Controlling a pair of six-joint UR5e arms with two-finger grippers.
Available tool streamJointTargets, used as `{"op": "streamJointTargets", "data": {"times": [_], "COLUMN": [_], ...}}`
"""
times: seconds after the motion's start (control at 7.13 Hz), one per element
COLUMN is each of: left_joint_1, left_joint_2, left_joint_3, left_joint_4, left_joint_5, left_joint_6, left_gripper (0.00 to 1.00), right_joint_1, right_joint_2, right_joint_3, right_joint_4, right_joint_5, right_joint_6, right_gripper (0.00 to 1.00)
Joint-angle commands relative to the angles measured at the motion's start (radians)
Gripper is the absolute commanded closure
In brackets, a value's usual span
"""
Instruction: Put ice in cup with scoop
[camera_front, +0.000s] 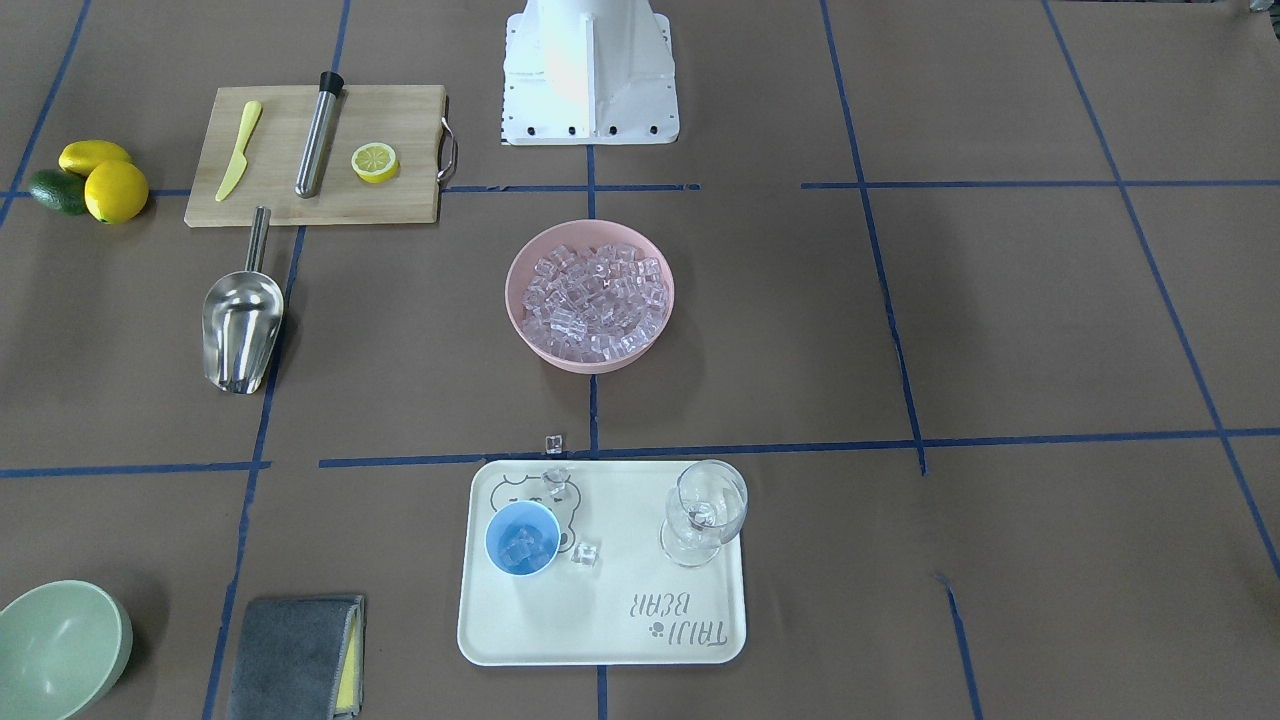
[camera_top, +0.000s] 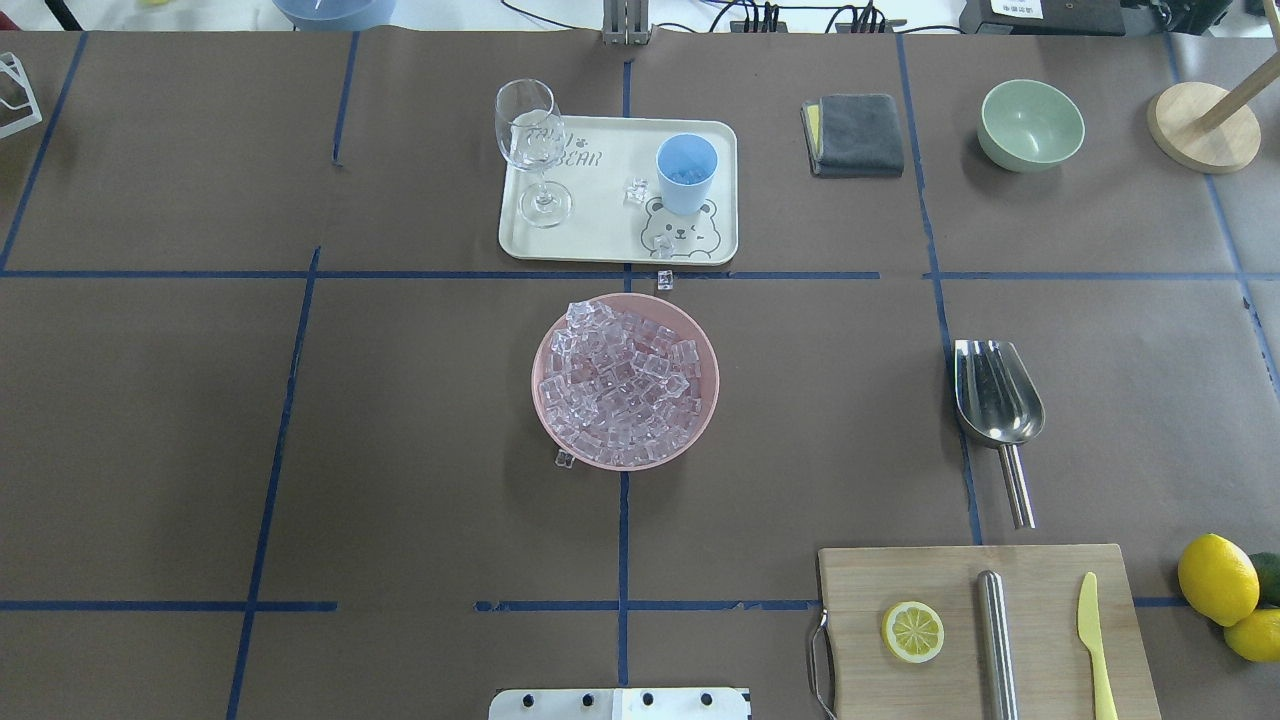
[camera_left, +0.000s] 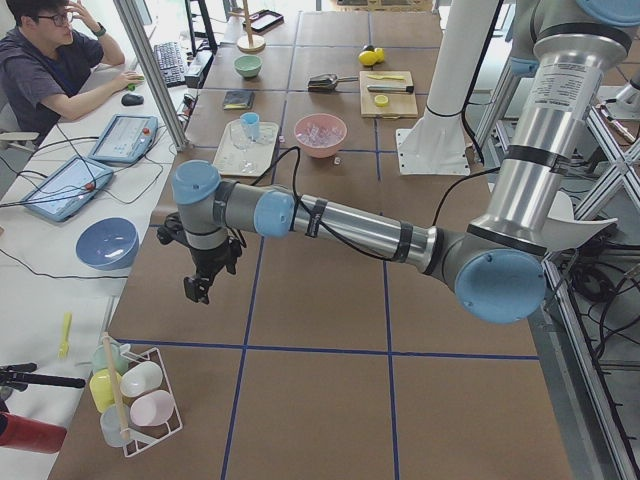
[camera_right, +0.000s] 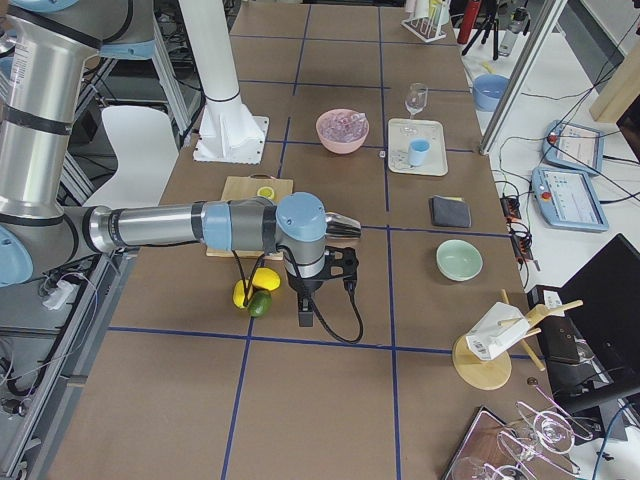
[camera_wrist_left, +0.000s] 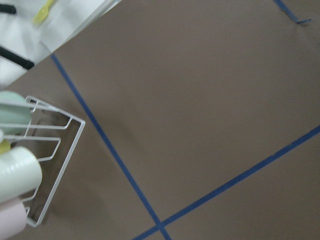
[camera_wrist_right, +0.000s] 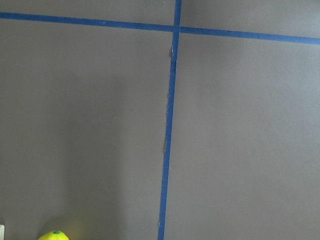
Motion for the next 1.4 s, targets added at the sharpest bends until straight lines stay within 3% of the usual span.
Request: {"op": "streamJointTargets", "data": {"times": [0.0,0.56,1.26], "left_joint_1": [-0.084,-0.110,-0.106], "left_joint_2": [0.185,0.271,0.270], "left_joint_3": [-0.022,-0.072,-0.061], "left_joint_4": [-0.010,-0.025,-0.087], "left_joint_5": [-0.075,-0.068,-0.025], "left_joint_6": [0.010,-0.002,0.009], "left_gripper": [0.00,0.00,0.00], "right_joint_1": [-0.006,-0.030,-0.033], "right_joint_2": [0.001,0.015,0.022], "right_joint_3": [0.000,0.000,0.000], "right_joint_4": [0.000,-0.001,-0.001], "right_joint_5": [0.000,-0.004,0.000], "right_joint_6": [0.002,0.003,0.002], "right_gripper": [0.00,0.00,0.00]}}
